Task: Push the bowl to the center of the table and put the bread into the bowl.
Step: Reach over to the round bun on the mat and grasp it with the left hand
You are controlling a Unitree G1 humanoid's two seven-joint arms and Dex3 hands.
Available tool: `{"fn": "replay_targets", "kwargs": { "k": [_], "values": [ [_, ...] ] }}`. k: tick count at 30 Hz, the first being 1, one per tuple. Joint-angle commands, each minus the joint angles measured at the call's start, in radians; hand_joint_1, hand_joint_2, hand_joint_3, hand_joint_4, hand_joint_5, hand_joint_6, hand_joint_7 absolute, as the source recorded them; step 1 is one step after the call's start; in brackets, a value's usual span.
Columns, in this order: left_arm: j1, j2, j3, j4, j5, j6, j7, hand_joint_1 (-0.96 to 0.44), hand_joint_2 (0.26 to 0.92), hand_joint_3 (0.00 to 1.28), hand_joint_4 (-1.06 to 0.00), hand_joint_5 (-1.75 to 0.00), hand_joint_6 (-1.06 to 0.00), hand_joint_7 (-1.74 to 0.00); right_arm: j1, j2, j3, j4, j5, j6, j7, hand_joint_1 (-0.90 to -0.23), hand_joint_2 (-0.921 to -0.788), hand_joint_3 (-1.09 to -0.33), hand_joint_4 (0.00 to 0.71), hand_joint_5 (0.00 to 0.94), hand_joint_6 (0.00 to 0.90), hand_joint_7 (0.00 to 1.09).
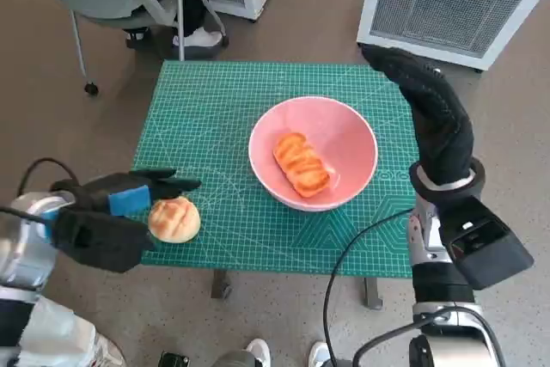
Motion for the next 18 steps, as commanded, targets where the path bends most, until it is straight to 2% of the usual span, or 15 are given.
{"fn": "replay_targets", "kwargs": {
  "k": [1,7,11,12,13,14,15,16,17,18],
  "values": [
    [-0.026,-0.032,-0.037,0.091,0.032,-0.052,0.035,-0.23,0.771,0.0,-0.12,-0.01,-0.26,-0.02,0.024,-0.004,-0.002,-0.005,-0.007,0.017,-0.008,-0.663,-0.921,-0.803,0.298,0.029,-0.001,0.7],
    [-0.049,-0.064,-0.074,0.213,0.062,-0.141,0.086,-0.2,0.785,0.01,-0.23,-0.05,-0.34,-0.05,0.026,-0.004,-0.001,-0.007,-0.009,0.02,-0.011,-0.666,-0.921,-0.8,0.302,0.031,-0.001,0.71],
    [-0.061,-0.074,-0.1,0.267,0.102,-0.182,0.137,-0.17,0.816,0.01,-0.4,-0.08,-0.44,-0.09,0.027,-0.006,-0.001,-0.01,-0.011,0.02,-0.012,-0.666,-0.921,-0.8,0.303,0.032,-0.001,0.71],
    [-0.063,-0.076,-0.106,0.275,0.113,-0.187,0.15,-0.15,0.831,0.01,-0.48,-0.1,-0.5,-0.13,0.028,-0.006,-0.001,-0.011,-0.012,0.019,-0.012,-0.666,-0.921,-0.8,0.303,0.032,-0.001,0.71],
    [-0.062,-0.075,-0.11,0.281,0.125,-0.195,0.168,-0.14,0.836,0.01,-0.51,-0.11,-0.52,-0.14,0.028,-0.006,-0.001,-0.011,-0.013,0.019,-0.013,-0.666,-0.921,-0.8,0.303,0.032,-0.001,0.71],
    [-0.063,-0.075,-0.113,0.285,0.133,-0.202,0.182,-0.13,0.854,0.01,-0.6,-0.15,-0.6,-0.2,0.028,-0.007,-0.001,-0.012,-0.013,0.019,-0.013,-0.667,-0.921,-0.8,0.303,0.032,-0.001,0.71],
    [-0.061,-0.072,-0.114,0.287,0.141,-0.213,0.2,-0.12,0.862,0.01,-0.63,-0.18,-0.61,-0.25,0.028,-0.007,-0.001,-0.011,-0.013,0.019,-0.013,-0.667,-0.921,-0.8,0.303,0.032,-0.001,0.71],
    [-0.06,-0.069,-0.116,0.289,0.147,-0.221,0.213,-0.1,0.878,0.02,-0.65,-0.39,-0.62,-0.48,0.028,-0.007,-0.001,-0.012,-0.012,0.019,-0.013,-0.667,-0.921,-0.799,0.303,0.032,-0.001,0.71],
    [-0.057,-0.062,-0.113,0.285,0.152,-0.234,0.232,-0.06,0.894,0.06,-0.62,-0.69,-0.6,-0.77,0.027,-0.007,0.0,-0.01,-0.012,0.019,-0.012,-0.667,-0.921,-0.799,0.303,0.032,-0.001,0.71],
    [-0.055,-0.057,-0.111,0.282,0.156,-0.244,0.246,-0.04,0.903,0.07,-0.62,-0.88,-0.62,-0.91,0.027,-0.008,0.0,-0.009,-0.012,0.019,-0.012,-0.667,-0.921,-0.799,0.304,0.032,-0.001,0.71]
  ]
}}
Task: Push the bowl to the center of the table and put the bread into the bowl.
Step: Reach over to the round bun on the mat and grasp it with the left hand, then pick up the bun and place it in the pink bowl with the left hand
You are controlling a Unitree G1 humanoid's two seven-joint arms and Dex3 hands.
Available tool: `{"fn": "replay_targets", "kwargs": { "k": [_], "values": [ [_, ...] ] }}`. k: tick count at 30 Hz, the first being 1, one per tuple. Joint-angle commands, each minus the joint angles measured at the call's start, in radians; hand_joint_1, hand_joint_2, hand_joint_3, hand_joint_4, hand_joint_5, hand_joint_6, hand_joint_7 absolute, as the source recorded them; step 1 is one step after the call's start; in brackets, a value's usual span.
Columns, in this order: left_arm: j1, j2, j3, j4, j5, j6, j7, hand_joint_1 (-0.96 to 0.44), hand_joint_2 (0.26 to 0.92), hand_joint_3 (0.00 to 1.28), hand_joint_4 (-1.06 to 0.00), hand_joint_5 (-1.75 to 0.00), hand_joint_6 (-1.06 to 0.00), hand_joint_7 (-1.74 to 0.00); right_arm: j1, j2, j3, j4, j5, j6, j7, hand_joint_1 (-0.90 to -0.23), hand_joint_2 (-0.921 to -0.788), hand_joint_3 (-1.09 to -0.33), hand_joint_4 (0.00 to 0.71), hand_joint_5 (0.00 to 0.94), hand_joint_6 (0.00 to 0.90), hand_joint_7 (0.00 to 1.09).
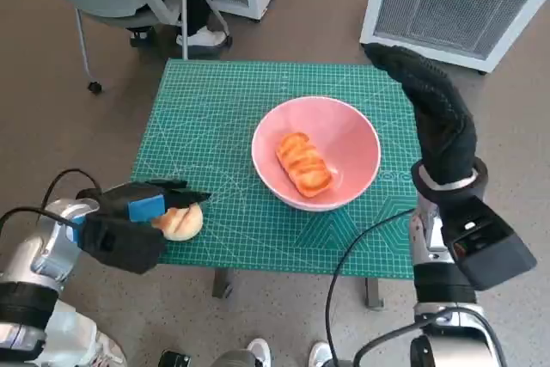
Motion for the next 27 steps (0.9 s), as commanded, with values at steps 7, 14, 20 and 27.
{"fn": "replay_targets", "kwargs": {
  "k": [7,14,20,27],
  "values": [
    [0.032,0.033,0.022,-0.032,-0.002,-0.066,0.069,0.0,0.919,0.08,-0.59,-1.3,-0.71,-1.0,0.02,-0.006,0.001,0.011,-0.005,0.012,0.0,-0.667,-0.921,-0.799,0.304,0.032,-0.001,0.71],
    [0.014,0.04,0.098,-0.095,-0.081,-0.091,0.08,0.0,0.92,0.09,-0.55,-1.37,-0.72,-1.0,0.018,-0.009,0.004,0.015,-0.006,0.009,0.004,-0.666,-0.921,-0.798,0.304,0.032,-0.001,0.7],
    [-0.047,0.03,0.16,-0.143,-0.146,-0.108,0.085,0.0,0.918,0.08,-0.57,-1.33,-0.73,-1.02,0.015,-0.014,0.005,0.024,-0.003,0.005,0.012,-0.664,-0.921,-0.8,0.305,0.033,-0.001,0.69],
    [-0.159,-0.01,0.204,-0.205,-0.181,-0.096,0.105,0.0,0.92,0.08,-0.59,-1.26,-0.71,-1.09,0.011,-0.018,0.007,0.031,0.002,0.003,0.023,-0.665,-0.921,-0.804,0.302,0.031,-0.001,0.68]
  ]
}}
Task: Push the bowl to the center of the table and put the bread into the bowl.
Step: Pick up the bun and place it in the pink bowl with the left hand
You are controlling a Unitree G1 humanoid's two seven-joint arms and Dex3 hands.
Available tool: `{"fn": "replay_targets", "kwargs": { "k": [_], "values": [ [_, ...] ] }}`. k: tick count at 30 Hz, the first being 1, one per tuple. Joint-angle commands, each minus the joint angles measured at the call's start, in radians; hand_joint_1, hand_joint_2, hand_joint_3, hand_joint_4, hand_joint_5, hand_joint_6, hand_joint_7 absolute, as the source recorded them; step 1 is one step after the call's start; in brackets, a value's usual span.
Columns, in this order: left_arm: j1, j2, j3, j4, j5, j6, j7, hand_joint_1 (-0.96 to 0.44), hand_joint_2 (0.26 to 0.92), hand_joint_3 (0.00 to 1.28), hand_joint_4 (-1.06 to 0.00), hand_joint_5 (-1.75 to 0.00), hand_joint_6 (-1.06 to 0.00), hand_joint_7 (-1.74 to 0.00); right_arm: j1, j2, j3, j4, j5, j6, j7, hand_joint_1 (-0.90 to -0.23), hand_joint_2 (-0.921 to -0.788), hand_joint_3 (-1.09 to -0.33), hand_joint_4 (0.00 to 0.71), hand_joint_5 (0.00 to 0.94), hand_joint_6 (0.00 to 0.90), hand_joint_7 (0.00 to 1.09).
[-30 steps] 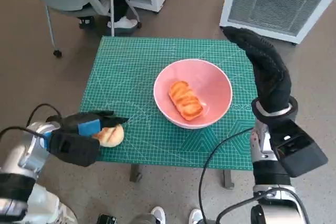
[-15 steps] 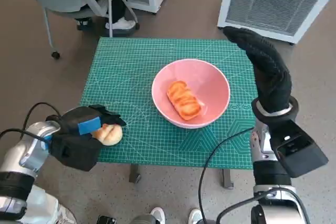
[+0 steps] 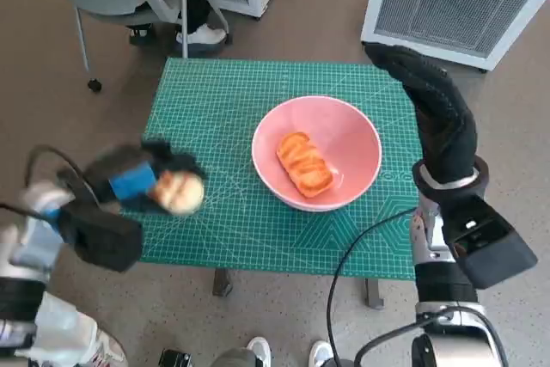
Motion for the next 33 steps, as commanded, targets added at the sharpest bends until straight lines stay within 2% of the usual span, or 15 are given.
{"fn": "replay_targets", "kwargs": {
  "k": [1,11,15,19,27,33],
  "values": [
    [-0.088,-0.029,0.026,-0.054,-0.024,0.002,0.023,0.0,0.92,0.08,-0.59,-1.25,-0.71,-1.1,0.011,-0.012,0.003,0.014,0.001,0.004,0.017,-0.664,-0.921,-0.805,0.301,0.031,-0.001,0.68],
    [-0.32,-0.188,-0.039,-0.055,0.037,0.049,0.069,0.0,0.92,0.08,-0.6,-1.17,-0.68,-1.2,0.008,-0.016,0.001,0.018,0.003,0.008,0.026,-0.663,-0.921,-0.805,0.298,0.029,-0.001,0.68],
    [-0.394,-0.254,-0.078,-0.009,0.073,0.055,0.089,0.0,0.92,0.06,-0.63,-1.13,-0.71,-1.18,0.01,-0.018,0.001,0.017,0.001,0.008,0.026,-0.665,-0.921,-0.807,0.297,0.029,-0.001,0.68],
    [-0.469,-0.318,-0.123,0.104,0.116,0.03,0.125,0.0,0.92,0.06,-0.64,-1.11,-0.71,-1.18,0.012,-0.02,0.0,0.011,-0.002,0.01,0.022,-0.667,-0.921,-0.807,0.297,0.029,-0.001,0.68],
    [-0.6,-0.442,-0.218,0.404,0.227,-0.014,0.262,0.0,0.921,0.09,-0.61,-1.2,-0.65,-1.19,0.018,-0.021,-0.001,0.007,-0.013,0.01,0.011,-0.668,-0.921,-0.806,0.297,0.03,-0.001,0.68],
    [-0.651,-0.546,-0.259,0.595,0.236,0.04,0.262,0.0,0.92,0.1,-0.61,-1.21,-0.62,-1.22,0.025,-0.022,-0.002,0.002,-0.02,0.009,-0.001,-0.668,-0.921,-0.806,0.297,0.03,-0.001,0.67]
  ]
}}
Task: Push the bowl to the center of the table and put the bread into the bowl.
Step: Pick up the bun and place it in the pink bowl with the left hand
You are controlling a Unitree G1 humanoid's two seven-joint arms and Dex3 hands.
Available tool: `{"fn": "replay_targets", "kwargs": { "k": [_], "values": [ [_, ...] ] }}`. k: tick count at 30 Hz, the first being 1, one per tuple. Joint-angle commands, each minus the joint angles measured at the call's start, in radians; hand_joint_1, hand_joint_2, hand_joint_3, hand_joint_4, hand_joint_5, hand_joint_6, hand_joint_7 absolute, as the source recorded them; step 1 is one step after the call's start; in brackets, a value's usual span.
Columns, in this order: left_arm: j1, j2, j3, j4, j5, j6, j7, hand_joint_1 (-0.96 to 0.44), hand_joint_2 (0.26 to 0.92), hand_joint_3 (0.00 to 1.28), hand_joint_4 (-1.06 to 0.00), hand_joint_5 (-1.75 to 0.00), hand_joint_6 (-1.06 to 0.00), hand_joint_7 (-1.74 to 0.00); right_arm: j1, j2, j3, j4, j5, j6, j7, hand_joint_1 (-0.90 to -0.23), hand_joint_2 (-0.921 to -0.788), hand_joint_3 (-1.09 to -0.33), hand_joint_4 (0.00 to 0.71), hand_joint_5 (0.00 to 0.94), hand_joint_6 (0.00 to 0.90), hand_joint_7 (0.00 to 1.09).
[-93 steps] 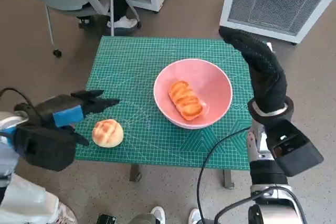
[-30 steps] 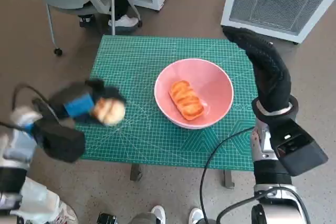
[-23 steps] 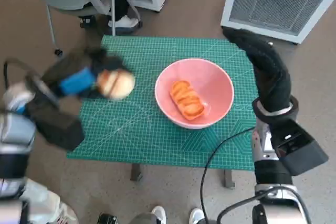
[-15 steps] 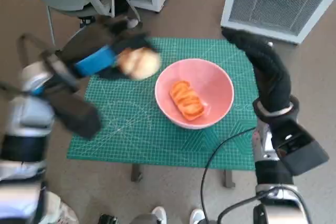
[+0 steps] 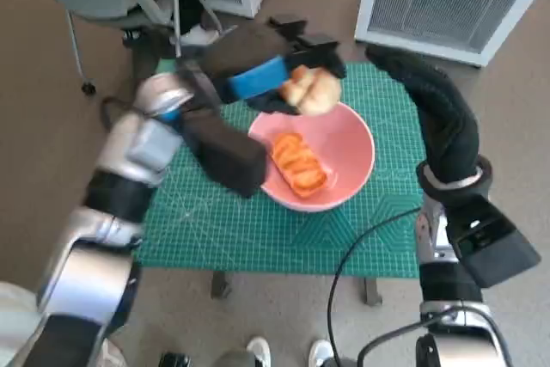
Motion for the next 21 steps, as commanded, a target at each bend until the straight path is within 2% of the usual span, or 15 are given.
{"fn": "replay_targets", "kwargs": {
  "k": [1,2,4,5,6,7,8,10,13,21],
  "values": [
    [-0.039,-0.069,-0.024,0.13,0.005,0.044,-0.005,0.0,0.92,0.1,-0.62,-1.21,-0.61,-1.22,0.025,-0.003,-0.001,0.0,-0.016,0.01,-0.011,-0.67,-0.921,-0.806,0.297,0.03,-0.001,0.67],
    [-0.042,-0.085,-0.026,0.15,-0.002,0.077,-0.035,0.0,0.92,0.1,-0.62,-1.21,-0.61,-1.22,0.026,-0.003,-0.001,0.0,-0.016,0.011,-0.013,-0.67,-0.921,-0.806,0.297,0.03,-0.001,0.67],
    [-0.048,-0.106,-0.032,0.175,-0.009,0.137,-0.09,0.0,0.921,0.21,-0.53,-1.32,-0.47,-1.34,0.027,-0.003,-0.002,-0.001,-0.015,0.013,-0.014,-0.673,-0.921,-0.805,0.297,0.03,-0.001,0.67],
    [-0.05,-0.113,-0.035,0.182,-0.01,0.162,-0.114,-0.02,0.898,0.21,-0.44,-1.2,-0.39,-1.25,0.028,-0.003,-0.002,-0.001,-0.014,0.014,-0.015,-0.674,-0.921,-0.805,0.297,0.03,-0.001,0.67],
    [-0.052,-0.122,-0.039,0.187,-0.01,0.199,-0.146,-0.06,0.871,0.2,-0.36,-0.95,-0.29,-1.07,0.029,-0.003,-0.003,-0.002,-0.014,0.014,-0.016,-0.675,-0.921,-0.804,0.297,0.03,-0.001,0.67],
    [-0.053,-0.128,-0.041,0.189,-0.011,0.226,-0.169,-0.07,0.857,0.19,-0.3,-0.8,-0.23,-0.98,0.029,-0.003,-0.003,-0.002,-0.014,0.015,-0.016,-0.675,-0.921,-0.804,0.297,0.03,-0.001,0.67],
    [-0.056,-0.138,-0.044,0.194,-0.01,0.266,-0.201,-0.09,0.84,0.16,-0.22,-0.57,-0.15,-0.84,0.03,-0.003,-0.003,-0.002,-0.011,0.017,-0.016,-0.676,-0.921,-0.804,0.297,0.03,-0.001,0.67],
    [-0.059,-0.152,-0.052,0.195,-0.007,0.321,-0.241,-0.1,0.806,0.13,-0.09,-0.25,-0.06,-0.6,0.03,-0.003,-0.003,-0.004,-0.007,0.021,-0.014,-0.677,-0.921,-0.803,0.297,0.03,-0.001,0.67],
    [-0.053,-0.161,-0.064,0.185,0.003,0.358,-0.259,-0.14,0.791,0.1,-0.03,-0.08,-0.02,-0.48,0.031,-0.003,-0.004,-0.008,-0.001,0.027,-0.013,-0.676,-0.921,-0.802,0.296,0.029,-0.001,0.67],
    [-0.008,-0.159,-0.09,0.199,0.021,0.32,-0.184,-0.26,0.794,0.08,0.0,0.0,0.0,-0.43,0.039,-0.001,-0.004,-0.029,0.012,0.042,-0.01,-0.674,-0.921,-0.796,0.296,0.029,-0.001,0.67]
  ]
}}
